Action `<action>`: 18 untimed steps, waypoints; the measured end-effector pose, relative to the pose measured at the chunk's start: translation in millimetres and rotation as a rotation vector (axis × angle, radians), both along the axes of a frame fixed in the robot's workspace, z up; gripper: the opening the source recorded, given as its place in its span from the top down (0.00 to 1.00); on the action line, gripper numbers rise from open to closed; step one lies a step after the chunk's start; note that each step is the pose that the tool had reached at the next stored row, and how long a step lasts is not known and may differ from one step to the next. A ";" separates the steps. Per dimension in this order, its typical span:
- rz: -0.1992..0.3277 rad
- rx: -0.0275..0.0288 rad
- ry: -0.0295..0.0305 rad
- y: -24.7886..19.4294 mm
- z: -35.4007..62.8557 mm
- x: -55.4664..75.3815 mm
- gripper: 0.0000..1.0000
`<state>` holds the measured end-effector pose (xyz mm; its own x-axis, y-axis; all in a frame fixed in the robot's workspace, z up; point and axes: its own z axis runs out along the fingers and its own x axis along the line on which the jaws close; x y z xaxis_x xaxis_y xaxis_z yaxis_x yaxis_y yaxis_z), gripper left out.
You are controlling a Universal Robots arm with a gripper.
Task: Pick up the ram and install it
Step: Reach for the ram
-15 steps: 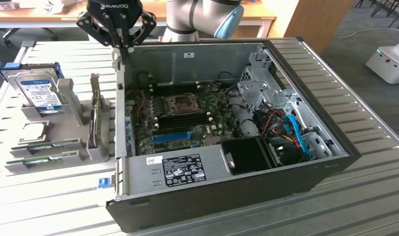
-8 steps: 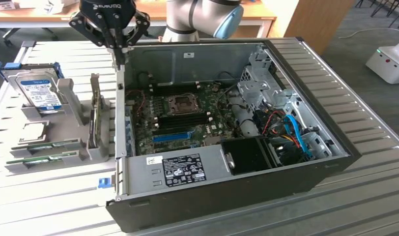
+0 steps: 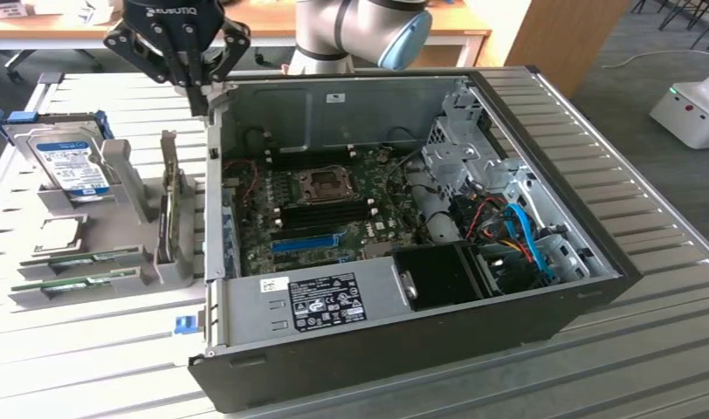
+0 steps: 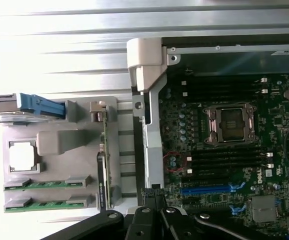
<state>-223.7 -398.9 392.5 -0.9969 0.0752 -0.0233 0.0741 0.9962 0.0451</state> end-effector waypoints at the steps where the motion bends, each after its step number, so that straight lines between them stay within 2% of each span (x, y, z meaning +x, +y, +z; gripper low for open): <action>1: 0.000 0.0000 0.0001 0.0 0.0 -2.3 0.89; 18: 0.000 0.0000 -0.0001 0.0 -0.6 -42.1 0.89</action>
